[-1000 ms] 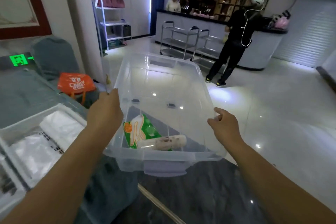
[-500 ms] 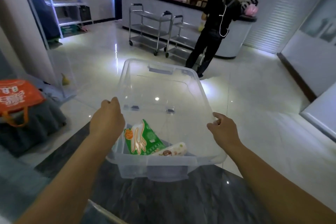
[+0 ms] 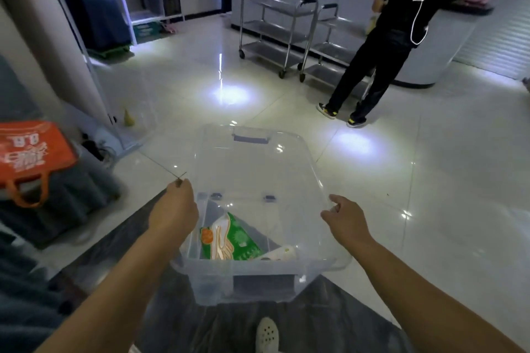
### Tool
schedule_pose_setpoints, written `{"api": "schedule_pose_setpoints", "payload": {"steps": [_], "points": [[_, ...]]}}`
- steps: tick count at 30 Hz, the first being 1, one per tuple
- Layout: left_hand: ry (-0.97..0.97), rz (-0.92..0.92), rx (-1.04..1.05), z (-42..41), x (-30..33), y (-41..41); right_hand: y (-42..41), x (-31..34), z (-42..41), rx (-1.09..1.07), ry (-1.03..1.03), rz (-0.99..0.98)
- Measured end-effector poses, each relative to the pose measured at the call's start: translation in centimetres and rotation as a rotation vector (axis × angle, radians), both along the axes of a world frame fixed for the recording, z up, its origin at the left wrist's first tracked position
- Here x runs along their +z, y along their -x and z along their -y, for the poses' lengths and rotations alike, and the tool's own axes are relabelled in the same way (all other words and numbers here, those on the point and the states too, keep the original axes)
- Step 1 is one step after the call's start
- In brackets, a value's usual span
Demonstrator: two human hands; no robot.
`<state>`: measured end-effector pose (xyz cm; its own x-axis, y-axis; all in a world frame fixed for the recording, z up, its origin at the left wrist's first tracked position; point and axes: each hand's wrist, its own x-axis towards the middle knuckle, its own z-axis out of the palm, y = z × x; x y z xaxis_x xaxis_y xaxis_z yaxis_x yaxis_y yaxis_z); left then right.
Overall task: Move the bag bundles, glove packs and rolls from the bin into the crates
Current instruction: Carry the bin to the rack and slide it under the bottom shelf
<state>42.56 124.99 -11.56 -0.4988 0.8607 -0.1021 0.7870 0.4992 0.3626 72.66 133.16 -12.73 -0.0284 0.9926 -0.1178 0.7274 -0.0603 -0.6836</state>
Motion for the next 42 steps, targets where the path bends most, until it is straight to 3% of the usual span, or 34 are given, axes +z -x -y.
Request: {"api": "schedule_pose_setpoints", "payload": {"steps": [6, 14, 23, 32, 42], "points": [[0.055, 0.167, 0.146, -9.6, -2.0, 2.4, 3.2, -0.8, -14.6, 0.122, 0.055, 0.048], [0.047, 0.195, 0.327, -21.5, -3.2, 8.5, 11.7, -3.0, -30.1, 0.206, 0.118, 0.105], [0.032, 0.291, 0.273, -40.6, -5.4, 21.9, 24.3, -3.1, -48.3, 0.164, 0.107, 0.16], [0.042, 0.263, 0.208, -58.4, -4.8, 32.3, 33.4, -3.2, -65.6, 0.161, 0.142, 0.177], [0.036, 0.291, 0.304, -80.2, -6.8, 42.8, 45.4, -6.0, -89.9, 0.248, 0.131, 0.154]]}}
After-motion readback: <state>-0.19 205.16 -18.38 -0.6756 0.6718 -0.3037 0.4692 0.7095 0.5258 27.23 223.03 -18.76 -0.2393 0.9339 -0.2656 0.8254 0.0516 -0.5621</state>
